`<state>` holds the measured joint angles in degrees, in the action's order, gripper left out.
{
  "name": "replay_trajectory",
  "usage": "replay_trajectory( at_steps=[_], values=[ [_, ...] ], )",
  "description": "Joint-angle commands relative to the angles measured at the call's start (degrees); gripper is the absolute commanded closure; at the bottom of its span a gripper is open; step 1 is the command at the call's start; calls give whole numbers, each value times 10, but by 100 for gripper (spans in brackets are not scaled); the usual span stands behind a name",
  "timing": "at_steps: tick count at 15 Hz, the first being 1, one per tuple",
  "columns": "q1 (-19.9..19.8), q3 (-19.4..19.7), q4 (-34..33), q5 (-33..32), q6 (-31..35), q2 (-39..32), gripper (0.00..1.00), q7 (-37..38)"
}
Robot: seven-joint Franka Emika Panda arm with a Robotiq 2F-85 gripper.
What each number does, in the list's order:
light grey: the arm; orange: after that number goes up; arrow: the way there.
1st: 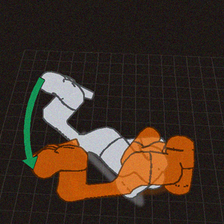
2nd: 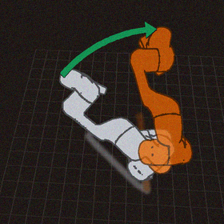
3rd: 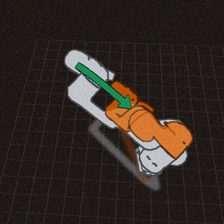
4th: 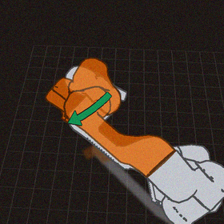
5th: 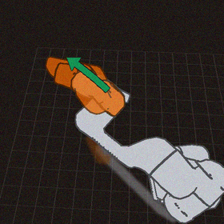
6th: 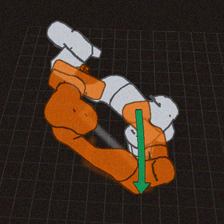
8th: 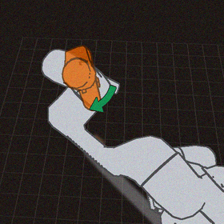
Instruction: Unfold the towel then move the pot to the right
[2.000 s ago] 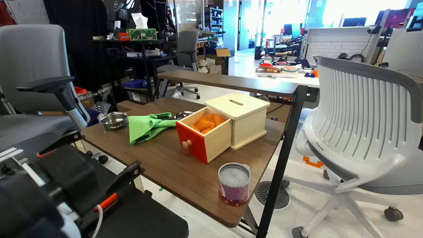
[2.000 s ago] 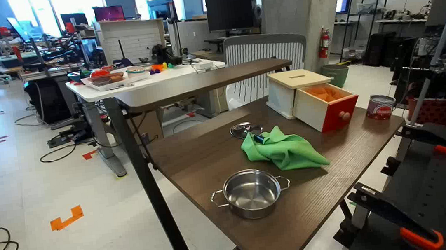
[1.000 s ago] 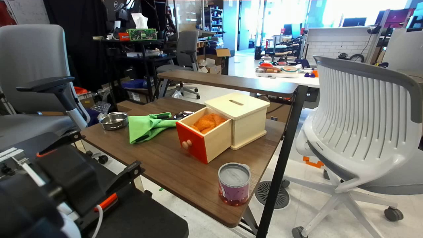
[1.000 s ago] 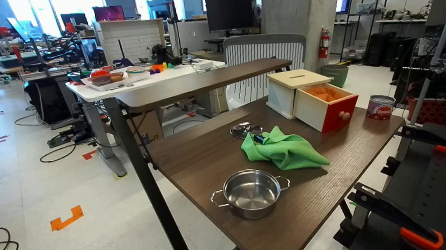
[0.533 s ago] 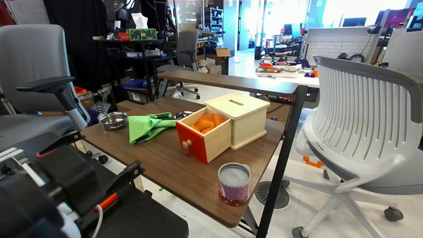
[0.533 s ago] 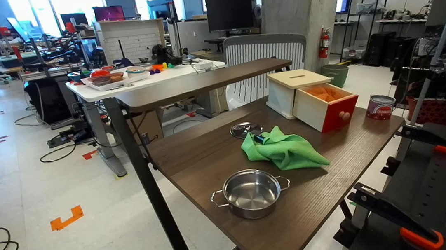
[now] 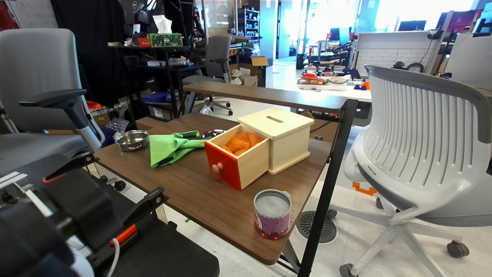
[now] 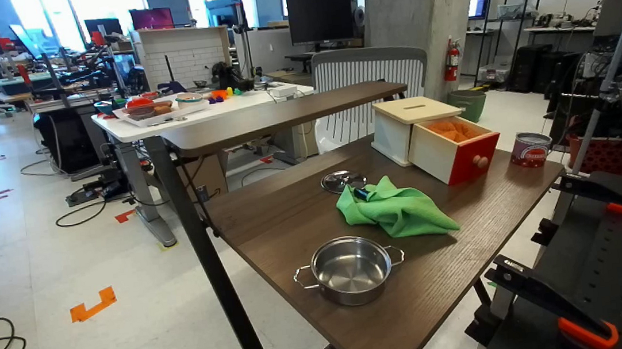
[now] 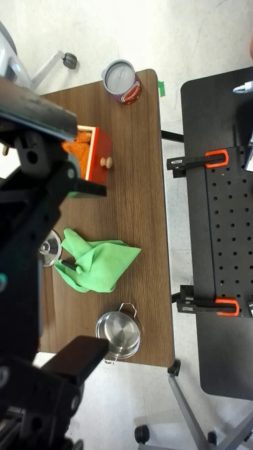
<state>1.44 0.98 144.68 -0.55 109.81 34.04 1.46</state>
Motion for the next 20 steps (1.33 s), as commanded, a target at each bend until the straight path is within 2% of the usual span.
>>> replay_trajectory(
  at_steps=[1, 5, 9, 20],
  values=[
    [-6, -5, -1, 3, -1, 0, 0, -3],
    [-6, -5, -1, 3, -1, 0, 0, -3],
    [-9, -3, -1, 0, 27, -22, 0, -1],
    [-26, 24, 8, 1, 174, -145, 0, -19]
  ],
)
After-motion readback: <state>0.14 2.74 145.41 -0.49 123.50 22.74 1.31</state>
